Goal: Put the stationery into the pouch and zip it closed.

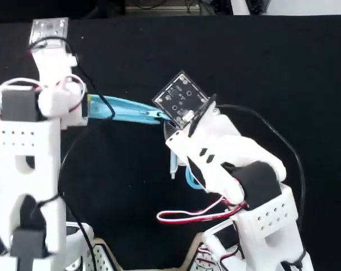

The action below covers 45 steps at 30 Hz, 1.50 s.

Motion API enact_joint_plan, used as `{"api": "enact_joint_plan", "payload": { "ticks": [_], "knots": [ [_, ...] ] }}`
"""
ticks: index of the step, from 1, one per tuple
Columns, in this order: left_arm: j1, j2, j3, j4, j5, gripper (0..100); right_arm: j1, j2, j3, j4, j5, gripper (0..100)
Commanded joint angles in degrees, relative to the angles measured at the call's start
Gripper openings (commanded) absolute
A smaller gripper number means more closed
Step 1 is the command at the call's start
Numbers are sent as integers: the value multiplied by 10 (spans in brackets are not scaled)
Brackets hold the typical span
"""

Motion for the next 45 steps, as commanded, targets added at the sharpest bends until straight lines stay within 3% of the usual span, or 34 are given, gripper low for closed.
{"api": "enact_joint_plan", "payload": {
  "ticks": [1, 5, 9, 16, 22, 35, 38, 45],
  "knots": [
    [-14, 33, -61, 14, -11, 123, 9, 2, -32, 2, 0, 11],
    [-16, 34, -57, 13, -11, 105, 9, 2, -32, 2, 0, 11],
    [-16, 33, -57, 13, -9, 25, 7, 1, -32, 3, -2, 11],
    [-15, 25, -12, 13, -8, 30, -39, 3, -30, 23, -43, 15],
    [-15, -67, 3, -4, -11, 30, -40, 0, 3, -11, -41, 12],
    [-18, -211, 382, -258, -40, 30, -40, 0, 46, -87, 8, 11],
    [-46, -267, 440, -302, -39, 30, -40, 2, 71, -104, 8, 11],
    [-98, -411, 582, -378, 22, 30, 5, 1, 87, -105, 43, 11]
  ]
}}
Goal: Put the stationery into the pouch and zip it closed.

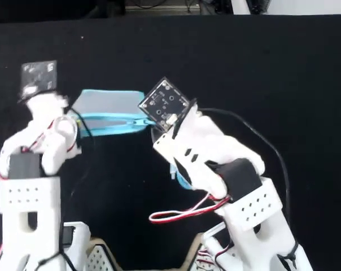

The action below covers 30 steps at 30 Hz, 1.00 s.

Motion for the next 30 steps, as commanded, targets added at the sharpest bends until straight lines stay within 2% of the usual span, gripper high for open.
{"api": "enact_joint_plan", "payload": {
  "ticks": [1, 5, 9, 12, 14, 19, 23, 26, 30],
  "knots": [
    [-18, -92, 80, -51, 40, 30, 41, 1, -5, -16, 24, 11],
    [4, -139, 148, -95, 44, 30, 37, -1, 11, -23, 23, 11],
    [13, -165, 173, -98, 44, 30, 25, 1, 43, -51, 21, 14],
    [9, -169, 183, -100, 44, 30, 23, 1, 54, -56, -19, 16],
    [9, -171, 192, -104, 44, 30, 22, 1, 35, -23, -56, 38],
    [10, -179, 212, -122, 65, 30, -2, 2, -74, 111, -119, 179],
    [9, -189, 234, -138, 89, 30, -24, 2, -139, 165, -140, 187],
    [9, -200, 257, -161, 89, 30, -11, 3, -153, 165, -138, 187],
    [11, -227, 298, -186, 89, 30, 49, 31, -116, 127, -139, 187]
  ]
}}
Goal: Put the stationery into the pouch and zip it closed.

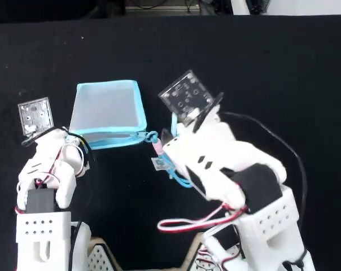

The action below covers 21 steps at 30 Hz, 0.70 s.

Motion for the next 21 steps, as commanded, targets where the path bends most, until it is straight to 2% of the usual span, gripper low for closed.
{"api": "enact_joint_plan", "payload": {
  "ticks": [1, 3, 9, 14, 21],
  "knots": [
    [0, -35, 30, -33, 7, 30, 60, 39, 11, -39, -4, 187],
    [-1, -58, 52, -46, 7, 30, 98, 78, 24, -57, -9, 187],
    [-1, -147, 96, -45, 6, 30, 191, 239, 17, -68, -98, 187],
    [-1, -218, 132, -44, 4, 32, 220, 385, -9, -64, -113, 187],
    [3, -282, 137, -2, 3, 33, 231, 533, -75, -68, -133, 187]
  ]
}}
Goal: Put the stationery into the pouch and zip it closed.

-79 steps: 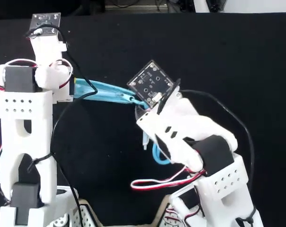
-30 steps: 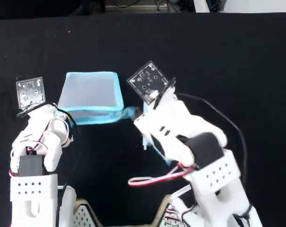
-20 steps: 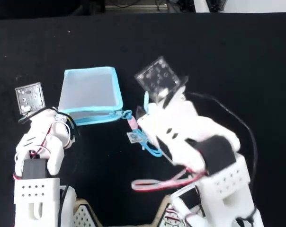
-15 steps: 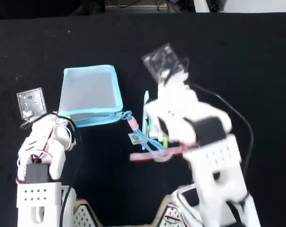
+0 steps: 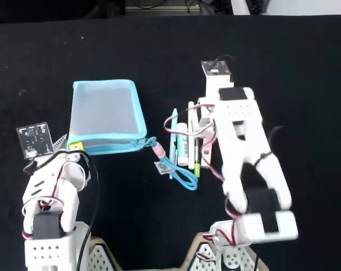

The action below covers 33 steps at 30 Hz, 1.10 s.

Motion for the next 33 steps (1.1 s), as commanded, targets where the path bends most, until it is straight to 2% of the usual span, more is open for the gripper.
{"api": "enact_joint_plan", "payload": {
  "ticks": [1, 17, 19, 22, 24, 29, 33],
  "knots": [
    [4, -39, -9, 11, 3, 33, 9, 51, -59, -8, -6, 187],
    [4, -42, -8, 11, 3, 33, 47, 229, -165, -5, -2, 183],
    [4, -42, -8, 11, 3, 33, 45, 235, -165, -7, -1, 141],
    [4, -42, -8, 11, 3, 33, 45, 235, -166, -5, -1, 18],
    [4, -42, -8, 11, 3, 33, 47, 225, -168, -3, 4, 21],
    [3, -44, -8, 11, 3, 33, 47, 168, -195, 29, 91, 11],
    [1, -45, -8, 11, 3, 33, 62, 136, -222, 16, 156, 11]
  ]
}}
